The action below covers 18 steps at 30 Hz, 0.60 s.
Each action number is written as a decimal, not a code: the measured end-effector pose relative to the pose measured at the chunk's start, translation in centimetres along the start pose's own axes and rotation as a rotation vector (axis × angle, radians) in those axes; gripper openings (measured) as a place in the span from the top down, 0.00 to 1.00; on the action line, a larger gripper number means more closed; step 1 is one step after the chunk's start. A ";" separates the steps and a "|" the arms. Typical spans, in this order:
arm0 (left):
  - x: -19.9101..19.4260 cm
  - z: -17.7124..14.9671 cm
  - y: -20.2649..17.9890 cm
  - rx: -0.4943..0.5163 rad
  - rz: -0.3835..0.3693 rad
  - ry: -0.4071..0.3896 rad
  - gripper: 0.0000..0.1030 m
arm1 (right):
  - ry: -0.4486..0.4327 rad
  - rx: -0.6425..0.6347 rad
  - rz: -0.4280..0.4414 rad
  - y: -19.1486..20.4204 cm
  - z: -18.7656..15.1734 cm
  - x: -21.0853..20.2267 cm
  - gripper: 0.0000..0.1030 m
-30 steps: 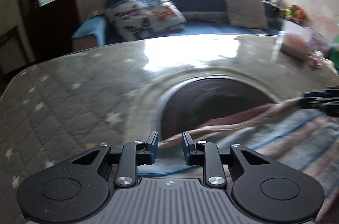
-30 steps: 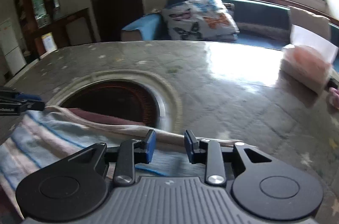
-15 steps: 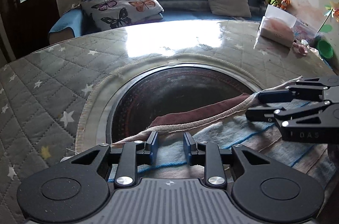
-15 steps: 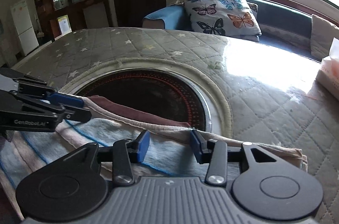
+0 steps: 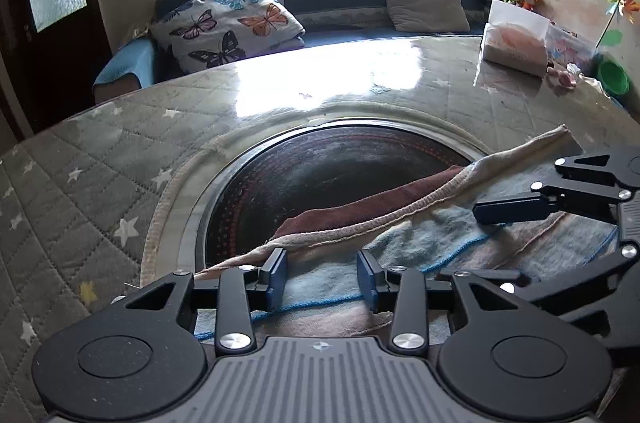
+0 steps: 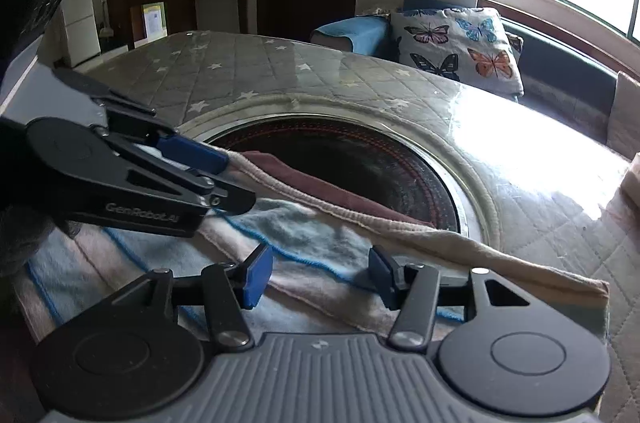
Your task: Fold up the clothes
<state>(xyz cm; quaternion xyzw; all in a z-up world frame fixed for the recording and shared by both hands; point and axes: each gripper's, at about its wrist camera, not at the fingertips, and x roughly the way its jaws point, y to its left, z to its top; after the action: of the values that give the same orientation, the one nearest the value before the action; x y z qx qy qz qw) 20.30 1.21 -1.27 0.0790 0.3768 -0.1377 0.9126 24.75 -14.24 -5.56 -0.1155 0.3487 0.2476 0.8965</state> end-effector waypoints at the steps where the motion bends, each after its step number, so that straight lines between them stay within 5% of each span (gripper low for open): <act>1: 0.0 0.0 0.0 0.000 0.001 -0.002 0.58 | 0.000 -0.006 0.000 0.2 -0.1 -0.2 0.47; 18: -3.7 -2.6 0.1 -0.030 0.050 -0.031 0.48 | 0.003 -0.094 0.033 4.2 -3.5 -4.7 0.32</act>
<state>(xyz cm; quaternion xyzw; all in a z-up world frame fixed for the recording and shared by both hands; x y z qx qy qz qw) 16.11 2.67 -0.50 0.0727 0.3627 -0.1103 0.9225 17.60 -13.70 -5.05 -0.1521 0.3400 0.2785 0.8853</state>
